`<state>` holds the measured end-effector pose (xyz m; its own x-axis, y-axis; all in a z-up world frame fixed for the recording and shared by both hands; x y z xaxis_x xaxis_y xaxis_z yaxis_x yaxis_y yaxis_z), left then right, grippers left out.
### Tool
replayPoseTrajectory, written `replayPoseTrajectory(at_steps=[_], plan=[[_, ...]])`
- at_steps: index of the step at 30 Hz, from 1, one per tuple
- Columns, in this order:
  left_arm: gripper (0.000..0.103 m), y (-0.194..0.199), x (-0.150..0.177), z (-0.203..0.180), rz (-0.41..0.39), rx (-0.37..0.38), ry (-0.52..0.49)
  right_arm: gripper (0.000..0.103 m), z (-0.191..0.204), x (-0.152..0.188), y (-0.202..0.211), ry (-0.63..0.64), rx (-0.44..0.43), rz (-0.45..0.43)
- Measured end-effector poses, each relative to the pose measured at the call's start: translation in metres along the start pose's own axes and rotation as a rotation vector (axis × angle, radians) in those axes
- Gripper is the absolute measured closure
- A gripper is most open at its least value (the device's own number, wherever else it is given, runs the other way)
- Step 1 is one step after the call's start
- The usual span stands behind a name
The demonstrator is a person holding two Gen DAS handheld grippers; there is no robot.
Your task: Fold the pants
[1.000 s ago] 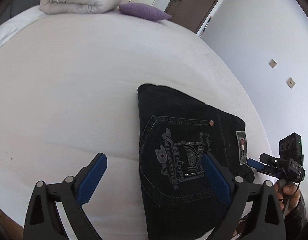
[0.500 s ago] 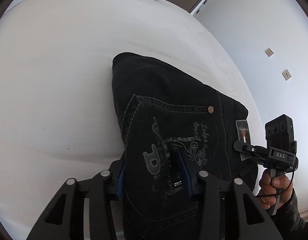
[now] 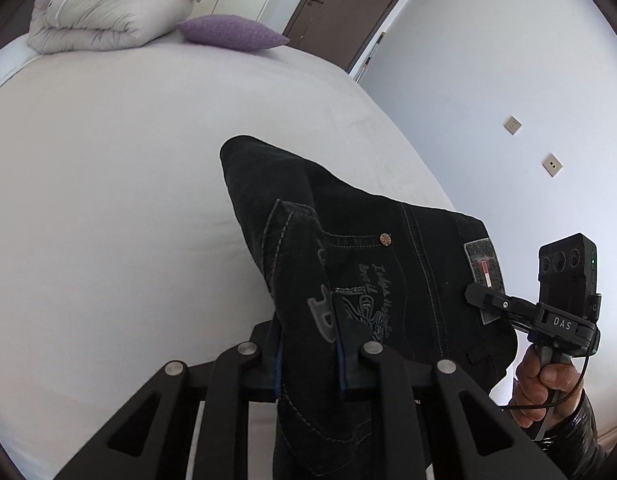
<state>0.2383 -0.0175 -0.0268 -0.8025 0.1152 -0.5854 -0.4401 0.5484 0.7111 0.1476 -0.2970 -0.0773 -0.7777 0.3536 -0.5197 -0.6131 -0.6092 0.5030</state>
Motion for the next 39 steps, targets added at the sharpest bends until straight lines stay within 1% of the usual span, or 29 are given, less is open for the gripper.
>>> replayPoseTrajectory(at_steps=[3,6,9,10,11,12,14,15,17,18,20,21,22,23,24,25,26,27,28,29,30,31,32,33,34,36,37,38,39], plan=[[0.084,-0.019,-0.020,-0.010,0.000,0.015,-0.017,0.087,-0.022,-0.030,0.010,-0.012,0.008,-0.018],[0.084,-0.055,-0.031,-0.013,0.029,0.035,-0.002,0.087,-0.058,-0.049,0.012,-0.050,0.012,-0.016],[0.083,-0.086,-0.028,-0.011,0.079,0.028,0.008,0.086,-0.102,-0.052,0.002,-0.105,0.043,0.005],[0.082,-0.100,-0.024,-0.010,0.104,0.012,0.006,0.083,-0.117,-0.049,-0.002,-0.134,0.064,0.016],[0.078,-0.110,-0.019,-0.009,0.118,-0.009,0.001,0.082,-0.131,-0.045,-0.007,-0.152,0.090,0.033],[0.075,-0.112,-0.016,-0.003,0.120,-0.021,0.002,0.078,-0.144,-0.040,-0.009,-0.174,0.106,0.042],[0.054,-0.115,-0.007,0.007,0.117,-0.047,0.020,0.076,-0.163,-0.032,-0.004,-0.218,0.045,0.007],[0.051,-0.116,-0.005,0.013,0.115,-0.053,0.034,0.074,-0.167,-0.029,0.000,-0.224,0.023,-0.008],[0.049,-0.113,-0.004,0.017,0.103,-0.039,0.046,0.068,-0.173,-0.026,0.014,-0.227,0.025,-0.038],[0.049,-0.108,-0.003,0.018,0.098,-0.051,0.041,0.060,-0.173,-0.024,0.023,-0.225,0.046,-0.060],[0.048,-0.092,0.001,0.015,0.076,-0.072,0.021,0.054,-0.169,-0.018,0.039,-0.220,0.085,-0.113],[0.048,-0.084,0.005,0.009,0.059,-0.077,0.012,0.052,-0.168,-0.014,0.053,-0.216,0.121,-0.142],[0.044,-0.070,0.007,0.003,0.024,-0.088,-0.010,0.051,-0.163,-0.010,0.062,-0.205,0.157,-0.170],[0.031,-0.056,0.010,-0.003,-0.013,-0.117,-0.037,0.051,-0.156,-0.006,0.077,-0.181,0.202,-0.207],[0.024,-0.040,0.014,-0.013,-0.060,-0.178,-0.082,0.051,-0.146,-0.002,0.091,-0.155,0.236,-0.243],[0.011,-0.021,0.019,-0.025,-0.124,-0.243,-0.140,0.051,-0.135,0.003,0.107,-0.125,0.266,-0.285],[0.001,-0.004,0.023,-0.035,-0.185,-0.288,-0.182,0.051,-0.123,0.009,0.123,-0.097,0.299,-0.331],[0.000,0.016,0.029,-0.048,-0.260,-0.328,-0.222,0.051,-0.110,0.015,0.136,-0.071,0.324,-0.372],[0.000,0.037,0.037,-0.061,-0.339,-0.360,-0.255,0.049,-0.094,0.021,0.150,-0.040,0.354,-0.417],[0.000,0.046,0.030,-0.071,-0.402,-0.386,-0.280,0.046,-0.076,0.027,0.162,-0.009,0.389,-0.461],[0.000,0.062,0.031,-0.085,-0.476,-0.418,-0.314,0.040,-0.055,0.031,0.169,0.020,0.423,-0.506],[0.000,0.074,0.035,-0.095,-0.522,-0.442,-0.336,0.032,-0.037,0.039,0.183,0.055,0.458,-0.564],[0.000,0.081,0.027,-0.108,-0.555,-0.467,-0.352,0.026,-0.018,0.047,0.196,0.091,0.495,-0.626],[0.000,0.094,0.033,-0.115,-0.580,-0.489,-0.362,0.015,-0.001,0.054,0.207,0.119,0.528,-0.679],[0.000,0.113,0.038,-0.116,-0.601,-0.511,-0.360,0.007,0.016,0.063,0.221,0.150,0.565,-0.746],[0.000,0.146,0.048,-0.119,-0.653,-0.565,-0.334,0.000,0.049,0.083,0.248,0.217,0.622,-0.892],[0.000,0.159,0.056,-0.120,-0.672,-0.602,-0.312,0.000,0.064,0.089,0.258,0.251,0.644,-0.949],[0.000,0.169,0.062,-0.119,-0.672,-0.641,-0.281,0.000,0.082,0.089,0.261,0.291,0.669,-0.999],[0.000,0.174,0.066,-0.118,-0.645,-0.674,-0.249,0.000,0.097,0.096,0.268,0.334,0.701,-1.034]])
Point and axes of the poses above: each gripper's, at about its wrist camera, not at the fingertips, and y roughly against the way its jaws point, z to its left, x to its underside, the point moved 1 cm from there along -y, roughly the way its jaws point, and after that the axes turned 2 degrees about -x, right-handed, at the moved point
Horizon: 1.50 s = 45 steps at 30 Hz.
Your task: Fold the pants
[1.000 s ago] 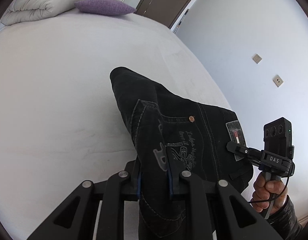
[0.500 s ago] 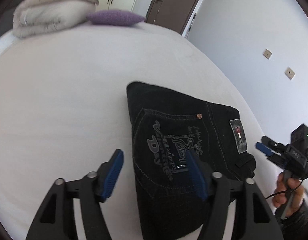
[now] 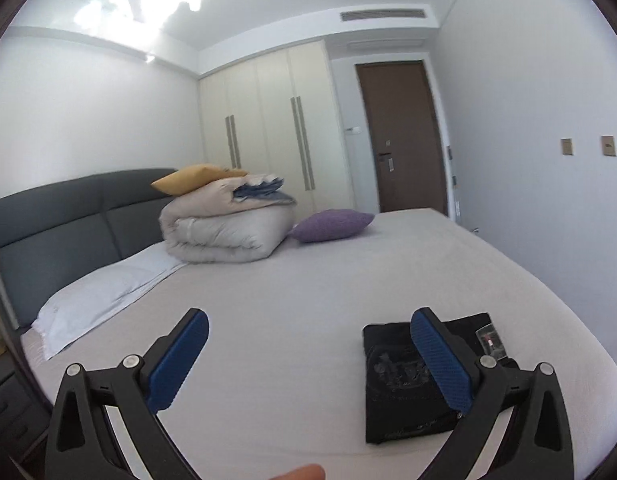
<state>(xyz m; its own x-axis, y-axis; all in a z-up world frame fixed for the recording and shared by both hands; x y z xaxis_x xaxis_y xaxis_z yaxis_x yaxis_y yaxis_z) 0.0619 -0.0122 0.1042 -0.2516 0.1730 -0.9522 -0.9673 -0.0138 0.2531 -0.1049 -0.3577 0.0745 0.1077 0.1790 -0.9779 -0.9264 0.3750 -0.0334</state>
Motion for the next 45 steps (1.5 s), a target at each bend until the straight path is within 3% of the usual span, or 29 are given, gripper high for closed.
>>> replayPoseTrajectory(at_steps=[2,6,13,19,30,45], plan=[[0.000,0.004,0.005,0.006,0.075,0.022,0.004,0.000,0.010,-0.013,0.016,0.061,0.004,-0.008],[0.000,0.008,0.026,0.006,0.139,0.033,0.015,0.000,0.028,-0.017,0.026,0.078,-0.054,0.110],[0.000,0.004,0.060,0.005,0.269,0.069,0.058,0.000,0.049,0.020,0.027,0.027,-0.067,0.355],[0.000,-0.001,0.074,0.004,0.322,0.069,0.064,0.000,0.067,0.053,0.038,0.058,-0.059,0.469],[0.000,-0.007,0.093,-0.012,0.376,0.145,0.060,0.000,0.115,0.104,0.041,0.149,-0.096,0.601],[0.000,-0.022,0.107,0.000,0.424,0.143,0.097,0.000,0.112,0.120,0.021,0.132,-0.074,0.645]])
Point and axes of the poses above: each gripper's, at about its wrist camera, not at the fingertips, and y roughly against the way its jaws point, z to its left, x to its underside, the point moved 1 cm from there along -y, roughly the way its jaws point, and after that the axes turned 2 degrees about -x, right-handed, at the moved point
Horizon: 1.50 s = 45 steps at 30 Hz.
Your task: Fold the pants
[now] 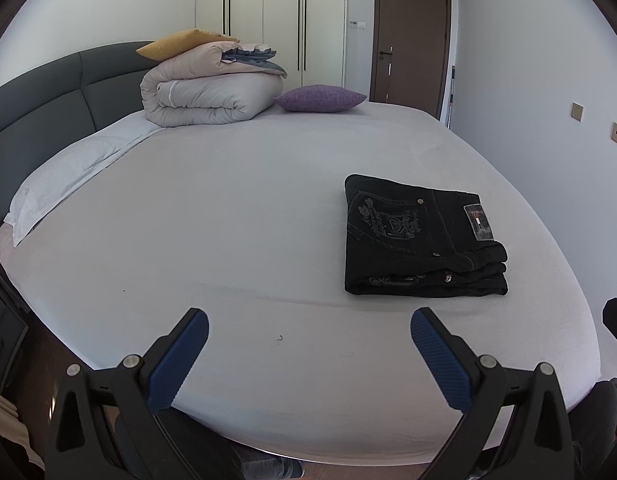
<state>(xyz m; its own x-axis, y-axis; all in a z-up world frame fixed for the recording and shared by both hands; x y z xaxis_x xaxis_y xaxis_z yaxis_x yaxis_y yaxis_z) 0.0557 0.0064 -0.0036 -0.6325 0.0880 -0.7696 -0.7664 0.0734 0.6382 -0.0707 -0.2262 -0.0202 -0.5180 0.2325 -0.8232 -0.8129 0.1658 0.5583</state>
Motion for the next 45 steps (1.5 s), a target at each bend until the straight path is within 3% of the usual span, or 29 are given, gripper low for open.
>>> replayPoseTrajectory(at_steps=[15,45], plan=[[0.000,-0.001,0.005,-0.008,0.013,0.042,-0.041,0.000,-0.004,0.004,-0.025,-0.030,-0.003,0.053],[0.000,-0.001,0.006,-0.013,0.018,0.052,-0.044,0.000,0.008,0.014,-0.038,-0.043,-0.003,0.068]])
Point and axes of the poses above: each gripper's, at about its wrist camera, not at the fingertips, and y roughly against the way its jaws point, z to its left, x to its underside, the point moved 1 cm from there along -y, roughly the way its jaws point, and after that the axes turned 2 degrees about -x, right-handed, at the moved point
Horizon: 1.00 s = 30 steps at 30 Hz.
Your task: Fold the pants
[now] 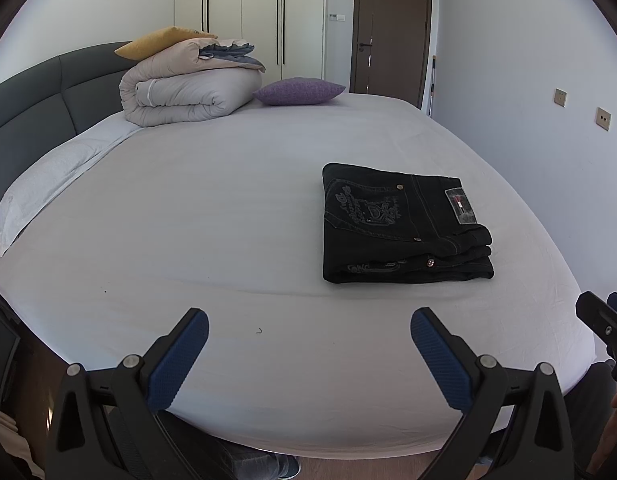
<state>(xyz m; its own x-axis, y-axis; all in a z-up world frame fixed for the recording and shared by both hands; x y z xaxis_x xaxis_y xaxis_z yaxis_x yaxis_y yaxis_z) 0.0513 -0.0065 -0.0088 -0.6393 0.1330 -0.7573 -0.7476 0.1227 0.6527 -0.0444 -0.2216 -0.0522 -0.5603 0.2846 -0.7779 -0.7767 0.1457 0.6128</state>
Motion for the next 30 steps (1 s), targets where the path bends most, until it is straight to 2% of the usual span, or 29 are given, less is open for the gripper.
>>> replayPoseTrajectory(at_steps=[30], plan=[[0.000,0.0002,0.0012,0.0006,0.004,0.002,0.001,0.000,0.0013,0.0003,-0.0004,-0.007,-0.002,0.004]])
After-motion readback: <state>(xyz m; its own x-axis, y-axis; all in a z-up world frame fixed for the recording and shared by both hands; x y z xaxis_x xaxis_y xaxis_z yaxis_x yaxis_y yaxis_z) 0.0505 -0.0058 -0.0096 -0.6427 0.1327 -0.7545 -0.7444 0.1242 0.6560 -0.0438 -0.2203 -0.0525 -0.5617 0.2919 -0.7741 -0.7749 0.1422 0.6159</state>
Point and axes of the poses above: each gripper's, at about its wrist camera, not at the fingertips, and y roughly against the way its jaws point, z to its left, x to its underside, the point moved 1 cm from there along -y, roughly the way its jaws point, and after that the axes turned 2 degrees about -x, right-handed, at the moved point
